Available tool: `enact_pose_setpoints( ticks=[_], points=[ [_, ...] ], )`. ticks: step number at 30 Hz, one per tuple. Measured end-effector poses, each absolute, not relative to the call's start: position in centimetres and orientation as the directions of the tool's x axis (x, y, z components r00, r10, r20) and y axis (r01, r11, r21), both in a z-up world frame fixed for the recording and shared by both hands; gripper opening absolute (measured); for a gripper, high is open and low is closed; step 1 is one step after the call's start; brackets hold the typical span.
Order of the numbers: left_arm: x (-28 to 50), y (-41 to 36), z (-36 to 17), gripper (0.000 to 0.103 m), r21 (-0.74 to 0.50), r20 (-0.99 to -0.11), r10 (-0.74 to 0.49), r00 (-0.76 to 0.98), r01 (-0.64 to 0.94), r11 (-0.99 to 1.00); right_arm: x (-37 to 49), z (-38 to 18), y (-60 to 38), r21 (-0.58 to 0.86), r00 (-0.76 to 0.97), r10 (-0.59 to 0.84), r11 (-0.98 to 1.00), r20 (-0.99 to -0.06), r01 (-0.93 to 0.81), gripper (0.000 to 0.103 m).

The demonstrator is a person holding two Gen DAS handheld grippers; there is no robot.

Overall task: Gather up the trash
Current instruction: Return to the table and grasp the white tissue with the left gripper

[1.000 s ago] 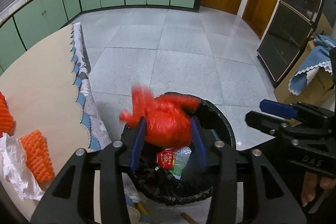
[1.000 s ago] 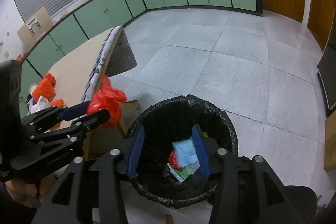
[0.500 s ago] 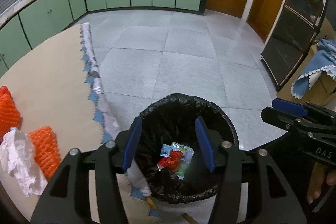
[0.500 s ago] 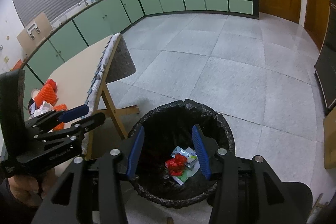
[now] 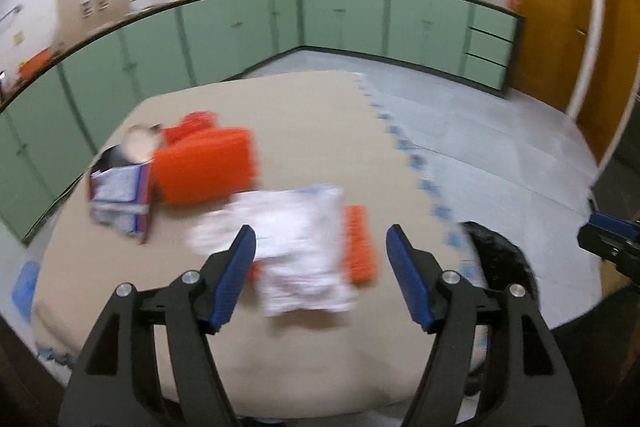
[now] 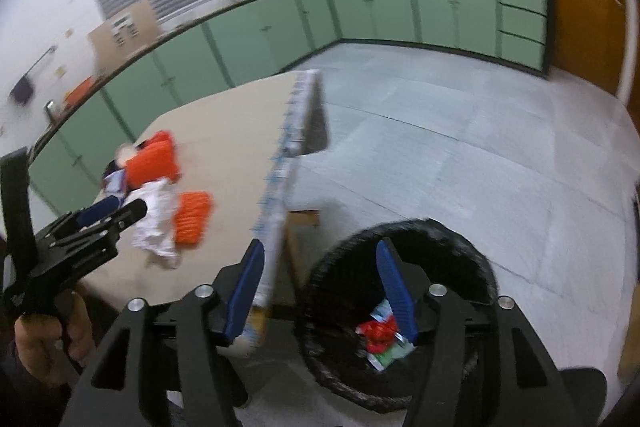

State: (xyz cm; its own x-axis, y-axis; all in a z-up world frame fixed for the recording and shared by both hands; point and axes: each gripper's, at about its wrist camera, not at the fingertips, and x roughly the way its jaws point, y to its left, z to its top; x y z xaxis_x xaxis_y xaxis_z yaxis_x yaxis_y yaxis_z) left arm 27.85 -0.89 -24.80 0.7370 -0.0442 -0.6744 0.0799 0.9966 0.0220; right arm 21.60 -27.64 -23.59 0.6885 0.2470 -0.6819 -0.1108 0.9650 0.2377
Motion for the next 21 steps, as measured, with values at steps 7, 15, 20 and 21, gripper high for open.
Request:
enact_pose_setpoints(
  ticks=[7,15,20,21],
  points=[
    [29.6,0.9,-25.8,0.066,-0.012,-0.696,-0.051,0.716,0.059,0.998,24.2,-22.5,-22.5,0.231,0.675,0.316,0.949,-0.666,-0.215,0.058],
    [32.0,0.9,-28.6,0.024,-0.015,-0.745,-0.085,0.662,0.111,0.994,25.2,-23.6,-21.8,0.223,0.65,0.299,0.954,-0.699,-0.2,0.058],
    [31.1,1.8,-28.1,0.006,-0.03,-0.726,-0.097,0.681,0.11,0.993,25.2,-23.4,-20.9,0.216,0.649,0.305,0.952,-0.696,-0.217,0.058],
    [30.9,2.1,-27.8,0.006,-0.031,-0.714,-0.096,0.694,0.106,0.994,25.2,-23.3,-20.6,0.213,0.651,0.307,0.952,-0.694,-0.222,0.058]
  ],
)
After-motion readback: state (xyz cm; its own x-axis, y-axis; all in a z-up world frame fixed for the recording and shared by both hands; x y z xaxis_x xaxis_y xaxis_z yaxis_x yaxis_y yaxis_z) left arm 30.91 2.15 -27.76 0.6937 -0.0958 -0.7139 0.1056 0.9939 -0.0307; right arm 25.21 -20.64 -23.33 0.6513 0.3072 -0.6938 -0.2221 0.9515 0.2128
